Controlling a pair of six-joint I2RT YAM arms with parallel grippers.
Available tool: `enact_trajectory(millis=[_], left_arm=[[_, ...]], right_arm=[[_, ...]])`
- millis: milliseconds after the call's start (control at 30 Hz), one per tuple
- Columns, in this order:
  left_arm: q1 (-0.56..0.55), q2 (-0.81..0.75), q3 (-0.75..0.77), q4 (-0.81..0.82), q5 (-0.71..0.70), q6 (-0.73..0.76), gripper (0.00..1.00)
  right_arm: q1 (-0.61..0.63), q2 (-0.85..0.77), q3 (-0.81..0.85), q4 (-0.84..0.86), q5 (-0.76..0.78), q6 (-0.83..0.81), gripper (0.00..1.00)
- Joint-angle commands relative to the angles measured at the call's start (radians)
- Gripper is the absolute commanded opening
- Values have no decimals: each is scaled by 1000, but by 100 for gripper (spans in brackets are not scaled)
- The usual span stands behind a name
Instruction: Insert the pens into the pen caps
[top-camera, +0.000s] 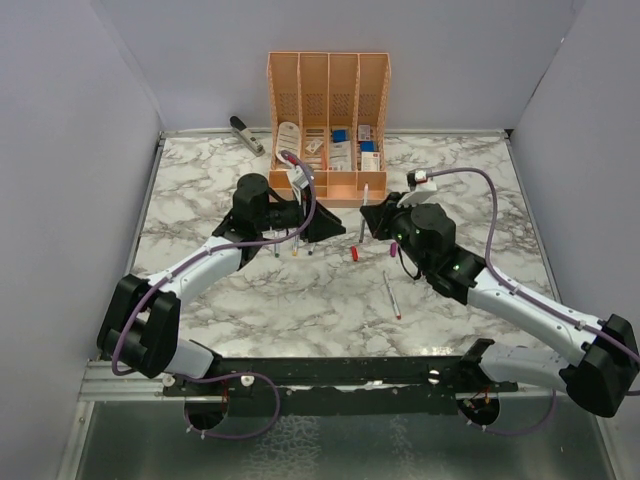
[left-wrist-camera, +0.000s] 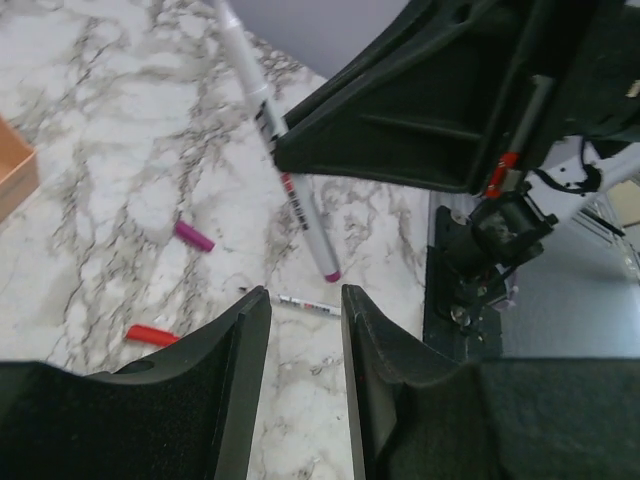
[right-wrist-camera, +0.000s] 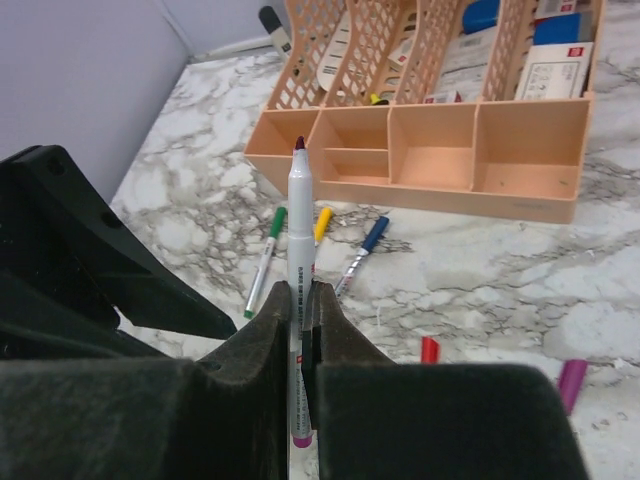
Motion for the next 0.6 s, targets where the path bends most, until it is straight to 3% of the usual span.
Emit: enact_trajectory(millis=[0,233,567], left_arm=[[-27,2,62,121,173,-26,38],[-46,39,83,122,135,-44,44],[-47,66,95,124,98,-62,44]], right_arm=[[0,-35,-27,144,-64,35,1],[1,-38,-23,172,-143,45,1],[0,-28,-11,196,-181,36,1]])
